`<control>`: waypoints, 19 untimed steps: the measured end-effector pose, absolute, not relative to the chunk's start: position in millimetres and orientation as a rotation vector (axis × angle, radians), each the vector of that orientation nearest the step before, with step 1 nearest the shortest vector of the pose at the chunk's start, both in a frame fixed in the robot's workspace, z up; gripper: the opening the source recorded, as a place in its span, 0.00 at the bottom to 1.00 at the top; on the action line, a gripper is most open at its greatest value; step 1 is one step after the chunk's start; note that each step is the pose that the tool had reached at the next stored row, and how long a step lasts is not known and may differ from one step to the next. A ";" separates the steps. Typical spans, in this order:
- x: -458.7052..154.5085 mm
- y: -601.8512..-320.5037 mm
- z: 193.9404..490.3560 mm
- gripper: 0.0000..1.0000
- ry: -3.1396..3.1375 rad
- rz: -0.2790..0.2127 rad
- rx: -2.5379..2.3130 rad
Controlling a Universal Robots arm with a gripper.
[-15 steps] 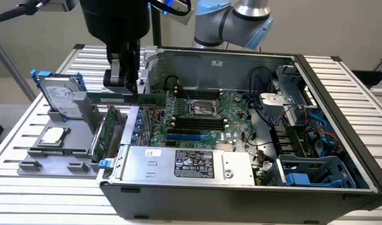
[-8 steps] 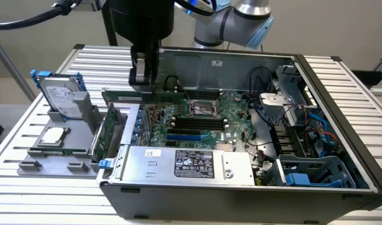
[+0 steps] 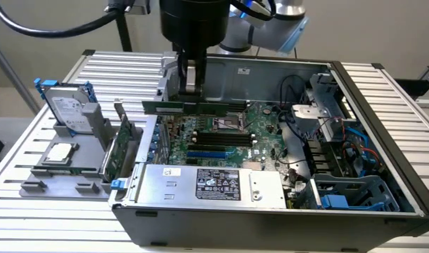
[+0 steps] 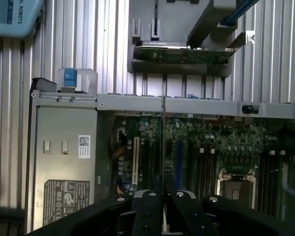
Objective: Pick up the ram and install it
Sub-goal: 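Pick up the ram and move it above insertion slot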
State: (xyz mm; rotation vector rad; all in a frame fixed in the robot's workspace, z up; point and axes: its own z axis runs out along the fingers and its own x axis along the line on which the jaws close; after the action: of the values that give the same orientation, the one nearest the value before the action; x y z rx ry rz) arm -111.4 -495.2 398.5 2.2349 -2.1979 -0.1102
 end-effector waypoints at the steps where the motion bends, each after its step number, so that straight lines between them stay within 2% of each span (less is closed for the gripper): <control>1: -106.9 -494.7 397.7 0.00 -2.198 -0.112 2.235; 9: -70.5 -488.8 390.0 0.00 -2.196 -0.118 2.233; 19: -56.7 -449.5 371.9 0.00 -2.196 -0.118 2.233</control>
State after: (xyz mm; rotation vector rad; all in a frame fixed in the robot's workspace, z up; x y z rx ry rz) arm -56.7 -449.5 371.9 2.2332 -2.1962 -0.1176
